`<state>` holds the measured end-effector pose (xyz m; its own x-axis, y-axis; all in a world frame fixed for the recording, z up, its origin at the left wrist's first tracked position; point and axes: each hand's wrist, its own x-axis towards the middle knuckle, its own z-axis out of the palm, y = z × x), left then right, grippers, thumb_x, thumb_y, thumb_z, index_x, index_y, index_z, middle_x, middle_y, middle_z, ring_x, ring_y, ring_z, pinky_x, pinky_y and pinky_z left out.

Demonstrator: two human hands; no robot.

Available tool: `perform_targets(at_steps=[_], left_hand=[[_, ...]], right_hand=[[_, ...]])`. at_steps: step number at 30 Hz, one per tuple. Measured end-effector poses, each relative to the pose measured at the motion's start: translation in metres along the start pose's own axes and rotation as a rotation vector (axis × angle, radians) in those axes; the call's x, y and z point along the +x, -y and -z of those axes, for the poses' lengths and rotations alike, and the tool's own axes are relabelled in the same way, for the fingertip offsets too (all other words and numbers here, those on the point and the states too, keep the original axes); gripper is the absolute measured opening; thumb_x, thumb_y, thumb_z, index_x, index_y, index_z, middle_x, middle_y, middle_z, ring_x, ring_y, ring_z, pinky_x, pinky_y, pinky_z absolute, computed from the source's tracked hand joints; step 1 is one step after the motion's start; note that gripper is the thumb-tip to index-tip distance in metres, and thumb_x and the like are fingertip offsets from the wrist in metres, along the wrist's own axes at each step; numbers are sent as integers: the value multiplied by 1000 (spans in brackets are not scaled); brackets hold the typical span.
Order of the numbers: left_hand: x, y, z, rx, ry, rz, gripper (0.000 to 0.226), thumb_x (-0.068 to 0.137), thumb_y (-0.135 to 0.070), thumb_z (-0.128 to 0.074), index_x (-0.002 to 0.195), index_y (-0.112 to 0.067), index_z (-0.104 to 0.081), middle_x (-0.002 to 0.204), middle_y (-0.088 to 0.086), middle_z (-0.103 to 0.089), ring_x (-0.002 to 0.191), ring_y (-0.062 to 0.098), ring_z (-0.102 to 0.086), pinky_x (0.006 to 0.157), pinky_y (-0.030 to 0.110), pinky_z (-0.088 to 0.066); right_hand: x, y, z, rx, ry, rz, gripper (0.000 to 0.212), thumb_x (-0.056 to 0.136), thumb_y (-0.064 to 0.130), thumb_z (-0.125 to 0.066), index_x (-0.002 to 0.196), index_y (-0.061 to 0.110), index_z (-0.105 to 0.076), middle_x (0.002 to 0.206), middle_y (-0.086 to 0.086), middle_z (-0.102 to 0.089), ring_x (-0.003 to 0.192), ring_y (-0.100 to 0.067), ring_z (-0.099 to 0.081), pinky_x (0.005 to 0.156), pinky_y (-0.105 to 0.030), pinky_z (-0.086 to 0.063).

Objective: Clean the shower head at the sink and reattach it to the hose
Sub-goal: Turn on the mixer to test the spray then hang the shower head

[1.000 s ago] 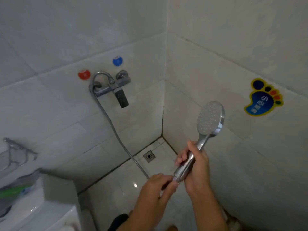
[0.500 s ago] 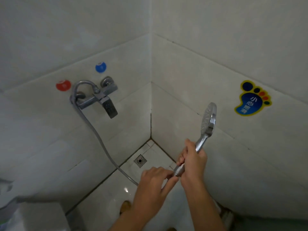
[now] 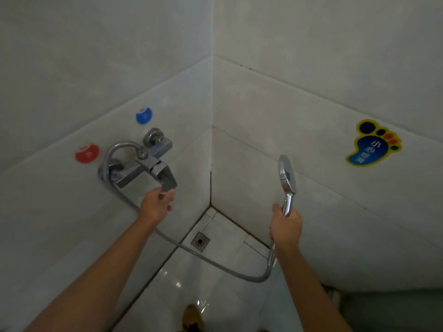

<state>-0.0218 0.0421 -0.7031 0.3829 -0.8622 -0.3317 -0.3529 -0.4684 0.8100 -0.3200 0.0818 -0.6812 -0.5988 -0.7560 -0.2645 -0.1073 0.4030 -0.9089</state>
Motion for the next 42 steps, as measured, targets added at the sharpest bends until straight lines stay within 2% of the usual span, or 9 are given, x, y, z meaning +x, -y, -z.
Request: perform_targets(at_steps=[2,5,12,16,24,29,33,37,42], left_hand=[[10,1,-3,-21,-3,-51,22,96,-23,-56,80,-11,-65,90,14,-71,56,16,-59,57,25,-43],[18,11,-5,-45,-43,-88,32,95,-18,-55,65,-19,-63,76,15,-69,53,20,-57,66,33,-47],[13,16,-8,-102,-16,-145,35,97,-16,-54,63,-15,-65,64,11,-66,42,2,-52,59,29,-45],[7,17,-9,-141,-11,-161,33,97,-18,-53,67,-16,-67,69,15,-68,51,16,-53,58,30,-45],[2,12,-12,-189,-29,-159,30,98,-17,-52,71,-19,-66,68,4,-67,49,11,-52,52,24,-45],[4,13,-13,-183,-35,-162,26,98,-19,-52,78,-14,-68,70,4,-67,52,14,-52,54,26,-44],[6,13,-13,-171,-43,-154,27,97,-18,-52,75,-13,-67,70,6,-67,49,11,-54,54,26,-45],[6,13,-15,-173,-48,-155,26,97,-18,-52,78,-10,-68,69,7,-67,43,3,-53,53,25,-44],[7,14,-14,-166,-41,-156,27,97,-20,-52,77,-11,-68,70,6,-68,52,15,-55,56,27,-47]], right_hand=[[4,1,0,-55,-26,31,29,79,33,-60,61,16,-44,57,-12,-49,53,-29,-51,58,-55,-54],[8,3,-1,-141,-28,63,30,84,23,-61,61,14,-44,58,-11,-49,54,-32,-52,60,-54,-55],[16,8,-6,-280,-22,82,27,84,20,-57,62,15,-43,61,-11,-53,62,-42,-64,61,-47,-56],[19,2,-12,-321,15,74,23,83,23,-56,65,14,-45,64,-11,-56,63,-40,-65,63,-49,-58],[24,-10,-16,-415,45,50,20,87,25,-56,85,5,-59,78,-14,-65,69,-34,-67,66,-44,-58],[27,-13,-12,-475,62,42,20,93,25,-57,87,6,-54,78,-8,-56,71,-28,-54,65,-31,-38],[29,-17,-16,-328,101,10,25,90,29,-60,77,10,-50,70,-13,-60,56,-30,-62,54,-37,-53],[29,-18,-15,-89,178,-82,26,92,21,-63,75,12,-45,57,-9,-46,34,-15,-42,37,-25,-38],[29,-23,-16,-262,80,14,30,91,32,-62,71,16,-46,68,-10,-57,59,-29,-60,60,-42,-56]])
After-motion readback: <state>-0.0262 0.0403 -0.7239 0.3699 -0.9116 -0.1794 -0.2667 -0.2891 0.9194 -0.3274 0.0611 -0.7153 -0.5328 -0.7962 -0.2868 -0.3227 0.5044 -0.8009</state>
